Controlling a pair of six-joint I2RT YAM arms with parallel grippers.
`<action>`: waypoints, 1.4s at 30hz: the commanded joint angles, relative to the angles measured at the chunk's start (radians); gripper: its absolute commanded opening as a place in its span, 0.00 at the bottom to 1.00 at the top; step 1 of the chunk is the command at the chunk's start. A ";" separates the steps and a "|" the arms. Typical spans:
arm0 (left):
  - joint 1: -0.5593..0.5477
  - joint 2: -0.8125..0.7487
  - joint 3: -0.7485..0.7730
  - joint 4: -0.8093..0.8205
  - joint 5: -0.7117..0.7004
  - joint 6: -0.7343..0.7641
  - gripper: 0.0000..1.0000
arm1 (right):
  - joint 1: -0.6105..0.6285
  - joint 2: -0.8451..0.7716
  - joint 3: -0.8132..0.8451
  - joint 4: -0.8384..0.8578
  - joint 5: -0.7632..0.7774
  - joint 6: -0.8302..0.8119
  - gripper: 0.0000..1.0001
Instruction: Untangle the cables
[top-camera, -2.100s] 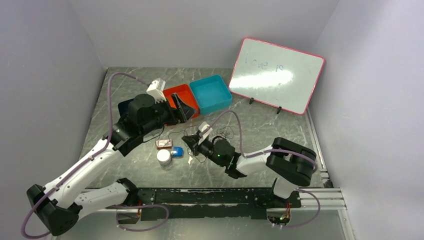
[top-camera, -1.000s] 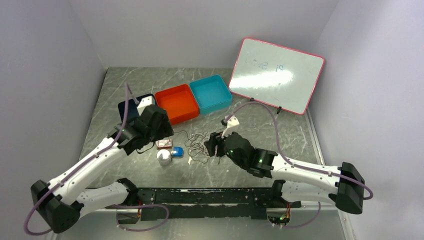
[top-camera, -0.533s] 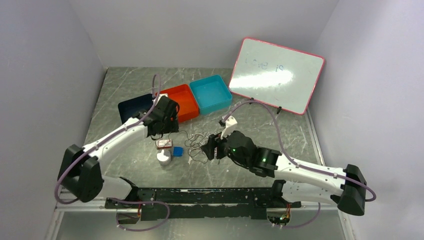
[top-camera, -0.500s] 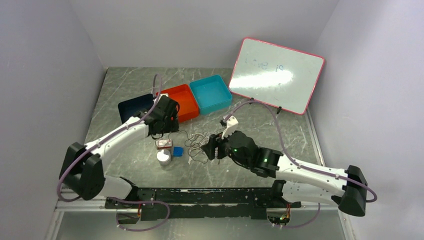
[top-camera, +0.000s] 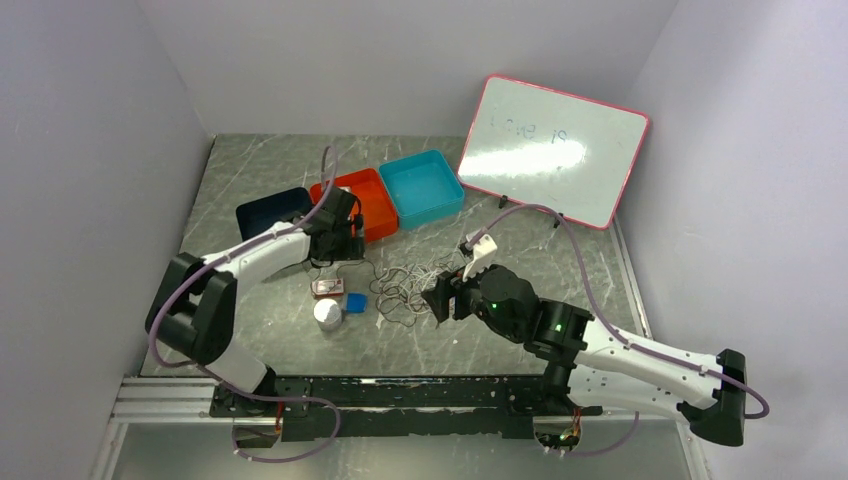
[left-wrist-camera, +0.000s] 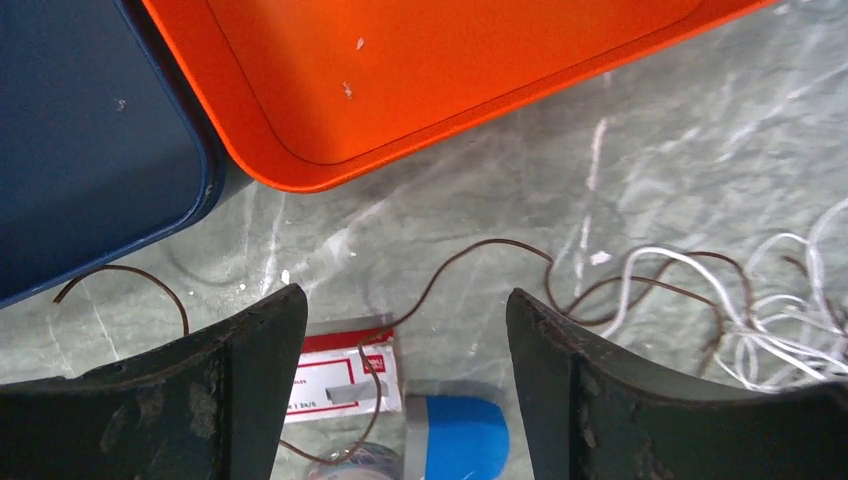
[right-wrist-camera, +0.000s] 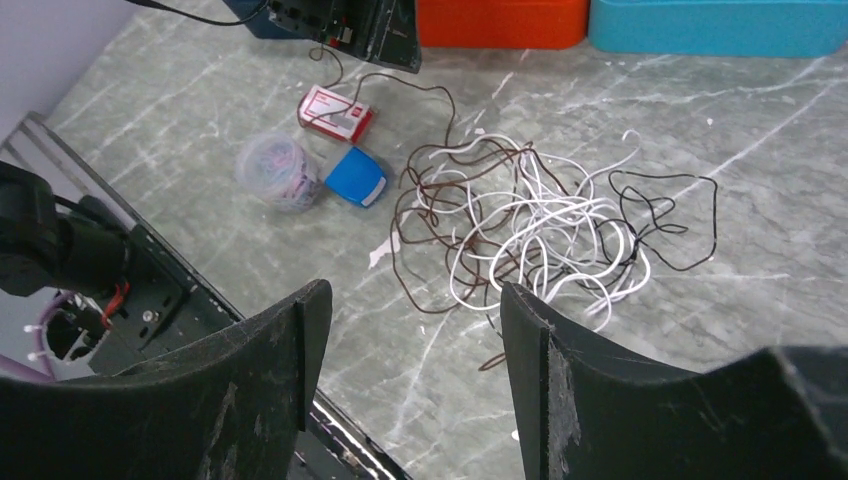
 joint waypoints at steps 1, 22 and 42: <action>0.017 0.058 0.025 0.013 0.019 0.027 0.76 | 0.002 -0.017 0.012 -0.056 0.022 -0.027 0.66; 0.017 0.142 0.047 -0.042 -0.013 0.038 0.19 | 0.003 -0.002 -0.015 -0.019 0.053 0.017 0.65; 0.010 -0.112 0.168 -0.058 0.221 0.226 0.07 | 0.003 -0.119 -0.089 0.166 0.082 -0.043 0.72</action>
